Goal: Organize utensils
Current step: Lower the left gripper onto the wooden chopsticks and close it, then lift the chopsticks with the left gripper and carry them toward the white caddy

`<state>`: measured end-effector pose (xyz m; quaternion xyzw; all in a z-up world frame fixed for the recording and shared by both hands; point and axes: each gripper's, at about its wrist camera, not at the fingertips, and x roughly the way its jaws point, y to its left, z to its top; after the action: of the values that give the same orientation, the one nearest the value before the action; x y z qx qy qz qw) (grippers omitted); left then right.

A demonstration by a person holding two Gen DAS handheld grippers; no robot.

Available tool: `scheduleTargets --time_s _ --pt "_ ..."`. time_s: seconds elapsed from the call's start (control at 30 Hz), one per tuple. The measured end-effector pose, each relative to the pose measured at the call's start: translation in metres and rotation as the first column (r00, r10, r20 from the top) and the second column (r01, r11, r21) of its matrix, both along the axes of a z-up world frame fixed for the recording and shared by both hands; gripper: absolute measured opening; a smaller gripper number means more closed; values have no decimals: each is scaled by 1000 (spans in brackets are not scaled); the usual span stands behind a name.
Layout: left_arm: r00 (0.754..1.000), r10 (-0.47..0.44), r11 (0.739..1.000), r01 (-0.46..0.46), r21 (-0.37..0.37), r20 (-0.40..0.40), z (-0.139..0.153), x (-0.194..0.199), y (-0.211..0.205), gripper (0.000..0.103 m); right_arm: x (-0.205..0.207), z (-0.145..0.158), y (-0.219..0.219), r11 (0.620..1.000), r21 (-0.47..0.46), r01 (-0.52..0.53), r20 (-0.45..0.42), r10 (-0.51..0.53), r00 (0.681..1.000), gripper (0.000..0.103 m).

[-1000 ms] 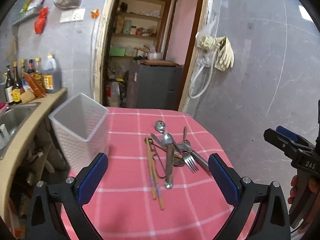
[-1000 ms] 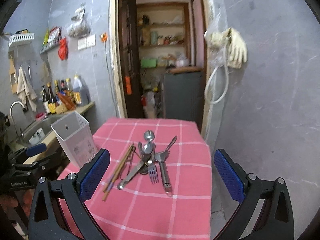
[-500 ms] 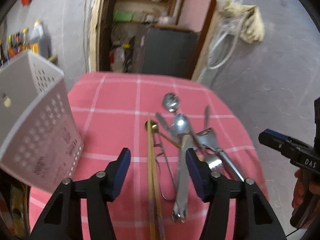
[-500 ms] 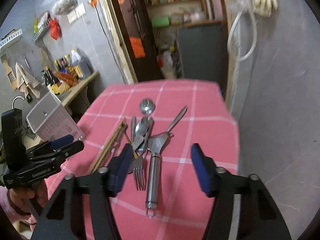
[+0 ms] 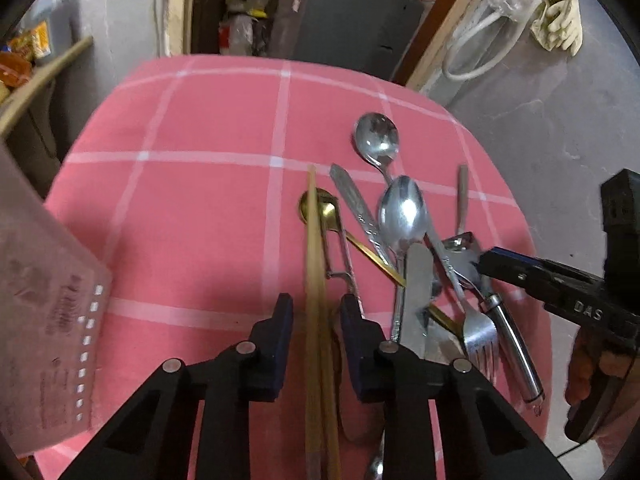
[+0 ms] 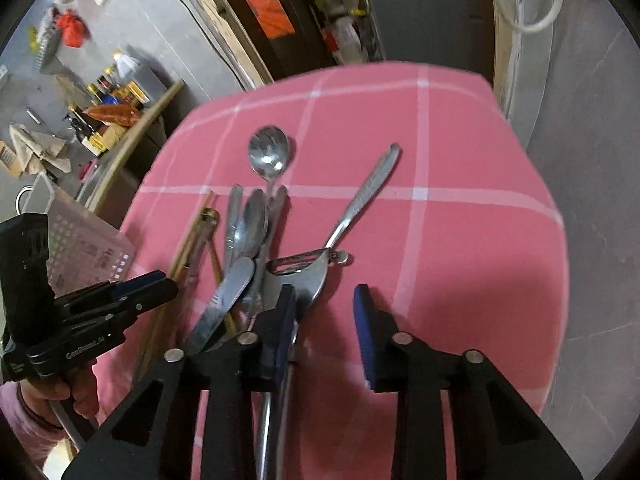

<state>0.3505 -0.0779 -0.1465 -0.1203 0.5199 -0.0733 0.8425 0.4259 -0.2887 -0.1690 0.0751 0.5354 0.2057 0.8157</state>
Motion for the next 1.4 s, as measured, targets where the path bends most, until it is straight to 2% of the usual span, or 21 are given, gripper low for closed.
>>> scheduleTargets --time_s 0.13,0.3,0.43,0.57,0.67,0.83,0.93,1.0,1.07,1.23,1.4 --pt "999 -33 999 33 -35 -17 -4 3 -3 20 4 -6 8 999 46 -22 -42 24 999 24" --pt "997 -40 993 33 -115 -60 -7 13 5 16 6 -12 12 995 96 -17 -89 25 996 20" --pt "992 -52 989 36 -141 -115 -9 20 9 10 5 -12 7 993 121 8 -115 6 993 14" --pt "983 -68 985 39 -167 -169 -11 20 10 9 -2 -12 3 982 185 41 -137 -16 990 5" --pt "981 -59 981 22 -195 -186 -14 19 11 9 -9 -8 3 980 197 37 -135 -10 991 3" --pt "973 -82 988 50 -149 -215 -13 24 3 10 -17 -7 8 985 171 20 -137 4 991 3" --pt "970 -107 991 87 -100 -219 -10 32 -8 10 -19 -5 2 985 168 31 -147 -6 989 3" --pt "971 -106 991 85 -105 -214 -8 32 -9 9 -26 -1 1 984 172 36 -138 -12 990 2" --pt "973 -101 988 73 -139 -207 -4 29 -11 9 -35 4 -1 985 167 40 -117 -21 993 2" --pt "980 -100 983 69 -171 -174 6 6 -9 7 -67 17 -13 976 194 99 -101 -80 992 1" --pt "976 -116 959 62 -277 -183 4 -17 2 7 -97 16 -19 962 219 162 -119 -139 983 1"
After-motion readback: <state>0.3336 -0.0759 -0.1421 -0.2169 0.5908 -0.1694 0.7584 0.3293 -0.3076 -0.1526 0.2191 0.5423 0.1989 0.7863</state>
